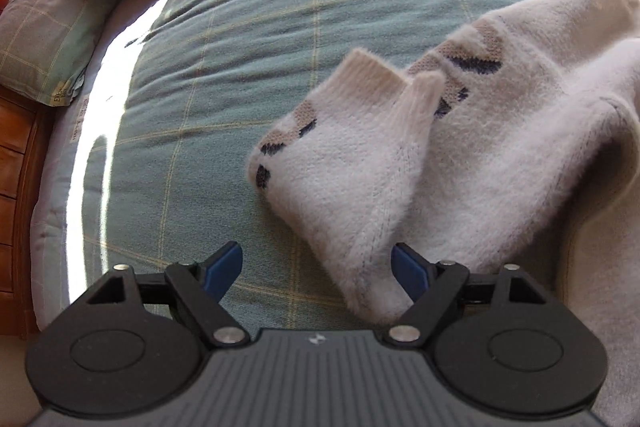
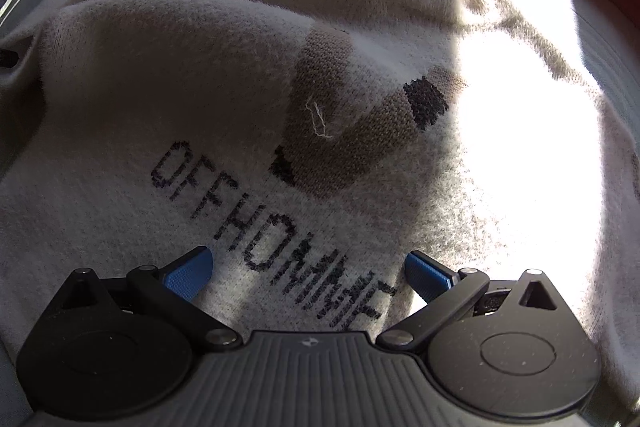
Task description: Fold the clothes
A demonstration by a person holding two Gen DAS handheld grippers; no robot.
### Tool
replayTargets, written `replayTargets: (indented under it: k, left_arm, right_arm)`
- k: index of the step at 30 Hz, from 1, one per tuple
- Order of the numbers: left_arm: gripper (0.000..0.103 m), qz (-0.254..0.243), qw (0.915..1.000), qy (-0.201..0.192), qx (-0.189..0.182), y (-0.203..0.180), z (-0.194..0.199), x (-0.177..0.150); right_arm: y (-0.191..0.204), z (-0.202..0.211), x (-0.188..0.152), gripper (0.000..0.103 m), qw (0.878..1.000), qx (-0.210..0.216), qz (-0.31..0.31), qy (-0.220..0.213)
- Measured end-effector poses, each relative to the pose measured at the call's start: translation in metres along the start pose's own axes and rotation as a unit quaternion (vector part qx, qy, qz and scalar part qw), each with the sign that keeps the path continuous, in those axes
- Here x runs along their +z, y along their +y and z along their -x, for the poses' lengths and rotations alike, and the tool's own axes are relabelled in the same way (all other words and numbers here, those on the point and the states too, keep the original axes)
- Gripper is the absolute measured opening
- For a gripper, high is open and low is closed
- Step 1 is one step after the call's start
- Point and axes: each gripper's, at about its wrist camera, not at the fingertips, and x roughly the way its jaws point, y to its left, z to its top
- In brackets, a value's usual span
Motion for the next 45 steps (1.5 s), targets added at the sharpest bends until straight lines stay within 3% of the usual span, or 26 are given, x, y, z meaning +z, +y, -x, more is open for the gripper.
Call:
replayTargets:
  k: [4,8,10,13,16,23,28,38,40,45]
  left_arm:
    - [0.082,-0.022,0.9961,-0.074,-0.042,-0.003,0.043,0.025]
    - [0.076,-0.060,0.9866,-0.116,-0.098,-0.016,0.030,0.078]
    - [0.065,-0.084,0.9801,-0.125,-0.129,-0.026,0.010,0.103]
    - [0.056,-0.109,0.9708,-0.103,-0.187,-0.043,-0.027,0.132]
    - [0.051,-0.130,0.9645,-0.087,-0.213,-0.053,-0.051,0.145]
    - [0.054,-0.144,0.9505,-0.052,-0.270,-0.057,-0.087,0.160]
    - [0.055,-0.120,0.9405,0.005,-0.318,-0.056,-0.101,0.159]
    - [0.056,-0.222,0.9228,0.030,-0.314,-0.082,-0.096,0.167]
    - [0.046,-0.235,0.9187,0.037,-0.315,-0.086,-0.092,0.168]
    - [0.033,-0.260,0.9144,0.034,-0.309,-0.087,-0.072,0.160]
  right_arm:
    - [0.000,0.010,0.005,0.103,1.000,0.017,0.017,-0.012]
    - [0.001,0.017,0.014,0.103,0.999,0.025,0.035,-0.030]
    - [0.002,0.018,0.019,0.103,0.998,0.023,0.037,-0.040]
    - [0.002,0.016,0.022,0.103,0.998,0.026,0.029,-0.046]
    - [0.000,0.014,0.024,0.103,0.998,0.036,0.019,-0.051]
    - [-0.005,0.007,0.021,0.103,0.997,0.047,0.004,-0.053]
    - [-0.011,0.004,0.024,0.103,0.998,0.046,-0.001,-0.052]
    - [-0.016,-0.009,0.030,0.103,0.998,0.047,0.012,-0.049]
    - [-0.015,-0.009,0.031,0.103,0.998,0.045,0.016,-0.049]
    - [-0.018,-0.008,0.031,0.103,0.997,0.051,0.013,-0.051]
